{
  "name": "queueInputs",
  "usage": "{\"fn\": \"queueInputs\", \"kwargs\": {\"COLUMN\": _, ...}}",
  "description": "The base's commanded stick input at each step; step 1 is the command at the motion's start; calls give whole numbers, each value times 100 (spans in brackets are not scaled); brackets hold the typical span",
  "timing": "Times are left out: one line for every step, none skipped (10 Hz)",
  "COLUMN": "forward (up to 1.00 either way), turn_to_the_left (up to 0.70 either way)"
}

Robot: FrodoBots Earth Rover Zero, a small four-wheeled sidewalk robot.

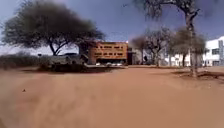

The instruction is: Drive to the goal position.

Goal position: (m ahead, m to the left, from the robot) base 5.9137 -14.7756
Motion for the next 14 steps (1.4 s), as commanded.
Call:
{"fn": "queueInputs", "kwargs": {"forward": 100, "turn_to_the_left": 0}}
{"fn": "queueInputs", "kwargs": {"forward": 100, "turn_to_the_left": 0}}
{"fn": "queueInputs", "kwargs": {"forward": 100, "turn_to_the_left": 0}}
{"fn": "queueInputs", "kwargs": {"forward": 100, "turn_to_the_left": 0}}
{"fn": "queueInputs", "kwargs": {"forward": 100, "turn_to_the_left": 0}}
{"fn": "queueInputs", "kwargs": {"forward": 100, "turn_to_the_left": 0}}
{"fn": "queueInputs", "kwargs": {"forward": 100, "turn_to_the_left": 0}}
{"fn": "queueInputs", "kwargs": {"forward": 100, "turn_to_the_left": 0}}
{"fn": "queueInputs", "kwargs": {"forward": 100, "turn_to_the_left": 0}}
{"fn": "queueInputs", "kwargs": {"forward": 100, "turn_to_the_left": 0}}
{"fn": "queueInputs", "kwargs": {"forward": 100, "turn_to_the_left": 0}}
{"fn": "queueInputs", "kwargs": {"forward": 100, "turn_to_the_left": 0}}
{"fn": "queueInputs", "kwargs": {"forward": 100, "turn_to_the_left": 0}}
{"fn": "queueInputs", "kwargs": {"forward": 100, "turn_to_the_left": 0}}
